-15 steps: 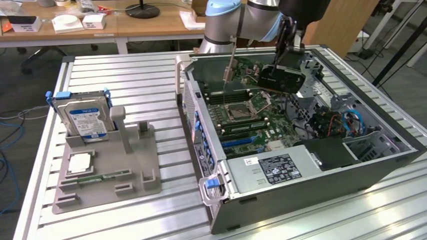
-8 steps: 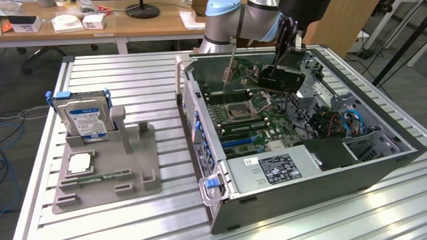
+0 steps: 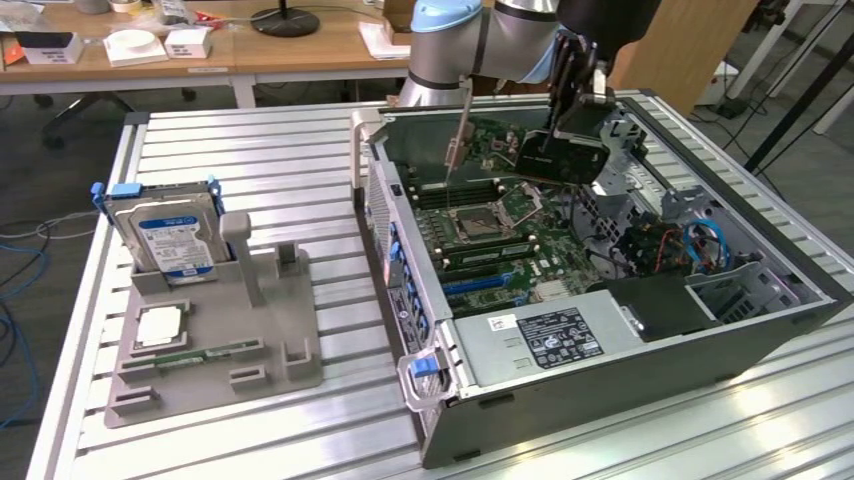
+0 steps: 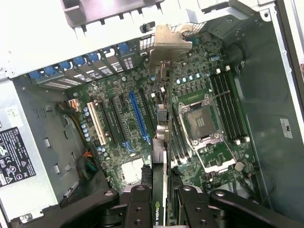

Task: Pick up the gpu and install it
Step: 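Insert the gpu into the slot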

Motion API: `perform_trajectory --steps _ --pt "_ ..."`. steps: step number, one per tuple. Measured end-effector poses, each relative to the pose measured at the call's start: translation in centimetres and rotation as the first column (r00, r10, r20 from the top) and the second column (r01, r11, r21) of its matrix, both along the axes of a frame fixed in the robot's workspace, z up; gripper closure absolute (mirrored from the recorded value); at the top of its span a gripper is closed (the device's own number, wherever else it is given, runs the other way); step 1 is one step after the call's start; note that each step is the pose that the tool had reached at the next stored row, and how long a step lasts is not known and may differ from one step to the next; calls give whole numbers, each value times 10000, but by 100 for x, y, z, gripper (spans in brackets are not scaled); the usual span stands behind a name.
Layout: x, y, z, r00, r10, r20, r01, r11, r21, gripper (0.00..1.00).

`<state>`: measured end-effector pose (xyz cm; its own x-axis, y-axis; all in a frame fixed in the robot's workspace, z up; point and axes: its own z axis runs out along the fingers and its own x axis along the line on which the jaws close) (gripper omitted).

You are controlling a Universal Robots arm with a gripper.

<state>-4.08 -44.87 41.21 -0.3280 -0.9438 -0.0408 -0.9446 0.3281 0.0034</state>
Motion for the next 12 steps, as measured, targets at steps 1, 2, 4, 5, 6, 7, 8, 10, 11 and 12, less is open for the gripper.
perform_trajectory --steps 1,2,4,5,6,7,8,10,11,12 --pt "0 0 0 10000 57 0 -57 10000 0 74" --pt "0 0 0 9999 114 0 -114 9999 -1 74" --pt "0 0 0 9997 231 0 -231 9997 0 74" --pt "0 0 0 9996 286 0 -286 9996 -1 74" --pt "0 0 0 9994 341 0 -341 9994 -1 74" --pt "0 0 0 9992 395 0 -395 9992 -1 74" --pt "0 0 0 9990 449 0 -449 9990 -1 74" --pt "0 0 0 9984 559 1 -559 9984 0 74" --pt "0 0 0 9981 610 0 -610 9981 0 74" --pt "0 0 0 9978 661 0 -661 9978 -1 74"
